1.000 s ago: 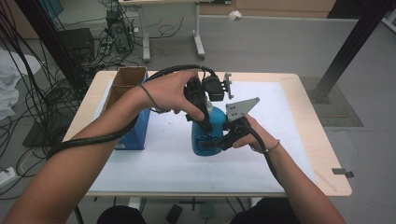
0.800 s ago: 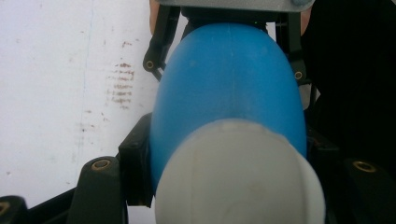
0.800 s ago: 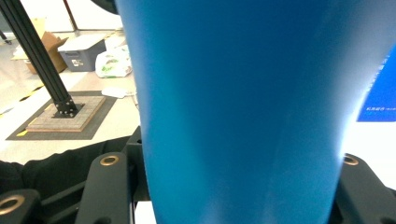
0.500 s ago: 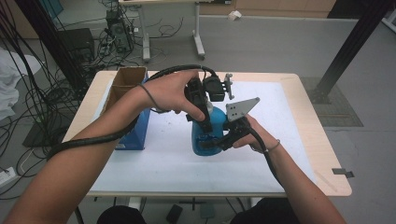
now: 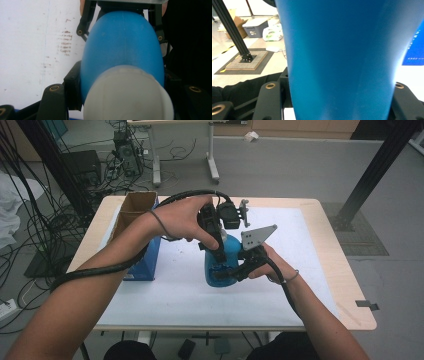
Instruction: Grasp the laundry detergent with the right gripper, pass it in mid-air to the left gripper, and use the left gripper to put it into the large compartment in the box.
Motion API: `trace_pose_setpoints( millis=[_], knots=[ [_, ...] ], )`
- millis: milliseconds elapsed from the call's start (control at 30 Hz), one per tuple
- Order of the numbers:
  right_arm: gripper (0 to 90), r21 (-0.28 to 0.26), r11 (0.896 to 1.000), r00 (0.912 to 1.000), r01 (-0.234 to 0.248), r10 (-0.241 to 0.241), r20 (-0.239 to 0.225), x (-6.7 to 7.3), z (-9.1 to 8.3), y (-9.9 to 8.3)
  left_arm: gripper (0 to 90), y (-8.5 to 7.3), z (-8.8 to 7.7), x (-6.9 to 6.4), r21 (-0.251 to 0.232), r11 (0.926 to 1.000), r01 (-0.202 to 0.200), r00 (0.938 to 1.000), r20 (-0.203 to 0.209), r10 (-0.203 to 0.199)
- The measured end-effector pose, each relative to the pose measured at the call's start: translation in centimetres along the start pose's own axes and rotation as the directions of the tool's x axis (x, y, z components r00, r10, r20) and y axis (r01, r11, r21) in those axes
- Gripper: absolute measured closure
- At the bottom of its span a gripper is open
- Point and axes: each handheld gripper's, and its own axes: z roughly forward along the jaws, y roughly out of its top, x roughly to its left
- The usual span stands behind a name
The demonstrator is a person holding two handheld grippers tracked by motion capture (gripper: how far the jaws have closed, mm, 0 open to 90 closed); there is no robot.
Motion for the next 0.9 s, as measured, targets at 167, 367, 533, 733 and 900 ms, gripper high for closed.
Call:
trace_pose_setpoints(
  millis=[167,367,533,733,900],
  knots=[
    [42.7,0.001,1.0,1.0,0.004,-0.004,0.004,-0.06,0.1,-0.03,37.6,0.01,0.03,-0.01,0.007,1.0,0.005,1.0,-0.006,-0.005],
    [42.6,0.004,1.0,1.0,0.008,-0.008,0.005,-0.11,0.12,-0.06,37.7,0.07,0.07,-0.01,0.016,0.9999,0.004,1.0,-0.009,-0.003],
    [42.5,0.004,1.0,0.9999,0.008,-0.008,0.009,-0.1,0.14,-0.1,37.7,0.15,0.07,-0.02,0.019,0.9998,0.006,1.0,-0.006,-0.006],
    [42.1,-0.001,1.0,1.0,0.002,-0.002,0.001,-0.02,0.18,-0.14,37.8,0.21,0.05,-0.11,0.026,0.9996,0.01,0.9999,-0.006,-0.01],
    [40.9,-0.012,1.0,1.0,-0.007,0.007,0.0,-0.02,0.18,-0.13,37.8,0.31,-0.17,-0.27,0.014,0.9999,0.008,0.9998,-0.016,-0.007]
  ],
)
